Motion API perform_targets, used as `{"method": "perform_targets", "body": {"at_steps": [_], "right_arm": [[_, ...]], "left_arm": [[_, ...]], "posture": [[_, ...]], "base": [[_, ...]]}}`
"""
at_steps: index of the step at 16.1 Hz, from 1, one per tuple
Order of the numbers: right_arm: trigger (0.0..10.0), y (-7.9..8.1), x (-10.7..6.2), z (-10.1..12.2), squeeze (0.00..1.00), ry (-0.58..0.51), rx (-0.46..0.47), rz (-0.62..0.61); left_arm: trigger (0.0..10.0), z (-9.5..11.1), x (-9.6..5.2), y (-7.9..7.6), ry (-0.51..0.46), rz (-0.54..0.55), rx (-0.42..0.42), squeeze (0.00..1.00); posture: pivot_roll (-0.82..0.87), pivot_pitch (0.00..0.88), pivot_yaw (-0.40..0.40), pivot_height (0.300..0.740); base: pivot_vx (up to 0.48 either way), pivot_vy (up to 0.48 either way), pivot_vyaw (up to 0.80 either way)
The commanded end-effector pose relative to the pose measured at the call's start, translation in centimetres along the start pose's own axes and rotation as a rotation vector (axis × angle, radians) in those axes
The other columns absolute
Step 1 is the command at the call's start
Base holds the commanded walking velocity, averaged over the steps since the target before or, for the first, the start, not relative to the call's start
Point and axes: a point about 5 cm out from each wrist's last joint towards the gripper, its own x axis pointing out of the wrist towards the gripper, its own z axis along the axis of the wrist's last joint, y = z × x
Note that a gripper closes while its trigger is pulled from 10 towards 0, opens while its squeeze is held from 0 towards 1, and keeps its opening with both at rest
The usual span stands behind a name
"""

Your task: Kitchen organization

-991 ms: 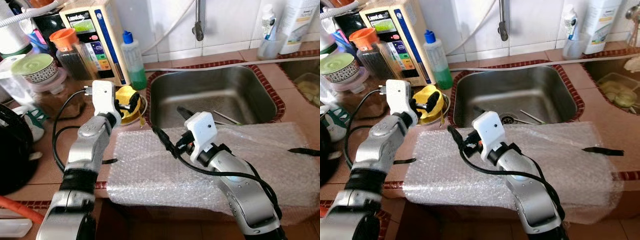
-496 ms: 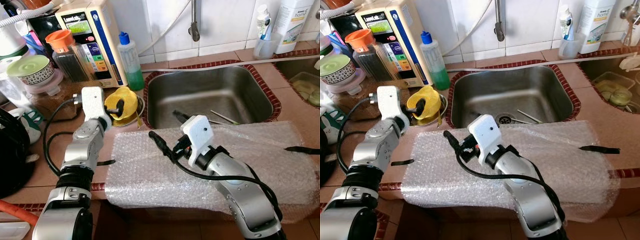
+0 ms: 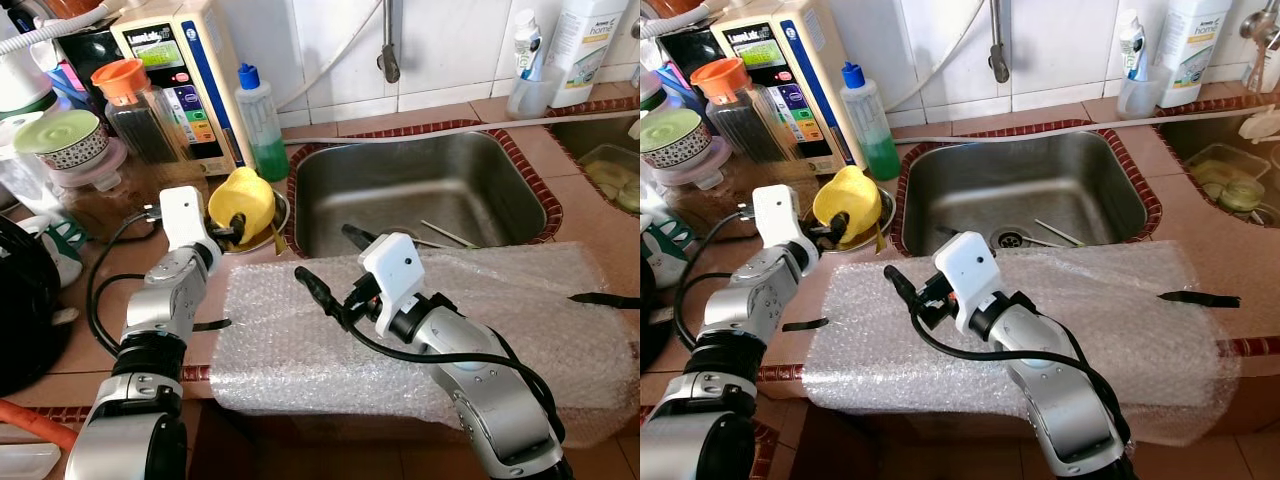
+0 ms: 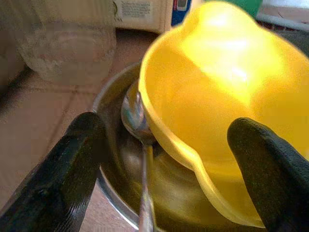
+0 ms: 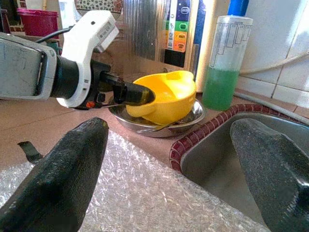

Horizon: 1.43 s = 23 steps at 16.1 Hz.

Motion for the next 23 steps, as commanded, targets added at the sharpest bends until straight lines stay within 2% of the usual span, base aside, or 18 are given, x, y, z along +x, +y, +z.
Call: {"method": "perform_targets", "body": {"at_steps": [1,2,4,5,6,7,23], "right_arm": [[10.0,0.57,0.20,0.58,0.00,-0.017,-0.011,0.029],[10.0,0.56,0.22,0.52,0.00,-0.014,-0.014,0.028],[10.0,0.55,0.23,0.43,0.00,-0.010,-0.021,0.028],[10.0,0.56,0.22,0.39,0.00,-0.009,-0.022,0.028],[10.0,0.57,0.22,0.36,0.00,-0.008,-0.022,0.028],[10.0,0.59,0.23,0.32,0.00,-0.007,-0.024,0.029],[10.0,0.59,0.38,0.24,0.00,-0.002,-0.039,0.038]], "left_arm": [[10.0,0.11,0.07,0.29,0.022,0.005,-0.026,0.00],[9.6,0.23,0.07,0.15,0.020,-0.004,-0.028,0.00],[4.7,0.50,0.05,0.12,0.014,-0.009,-0.036,0.00],[3.6,0.55,0.04,0.19,0.013,-0.006,-0.040,0.00],[1.1,0.61,0.03,0.23,0.012,-0.007,-0.042,0.00],[0.0,0.67,-0.01,0.28,0.011,-0.009,-0.049,0.00],[0.0,0.09,-0.30,0.82,0.039,-0.013,-0.149,0.00]], "posture": [[-0.33,0.067,0.200,0.740],[-0.33,0.068,0.202,0.740],[-0.33,0.068,0.203,0.740],[-0.33,0.068,0.203,0.740],[-0.33,0.068,0.203,0.740],[-0.33,0.069,0.203,0.740],[-0.32,0.071,0.198,0.740]], "base": [[0.000,0.000,0.00],[0.000,0.000,0.00],[0.000,0.000,0.00],[0.000,0.000,0.00],[0.000,0.000,0.00],[0.000,0.000,0.00],[0.000,0.000,0.00]]}}
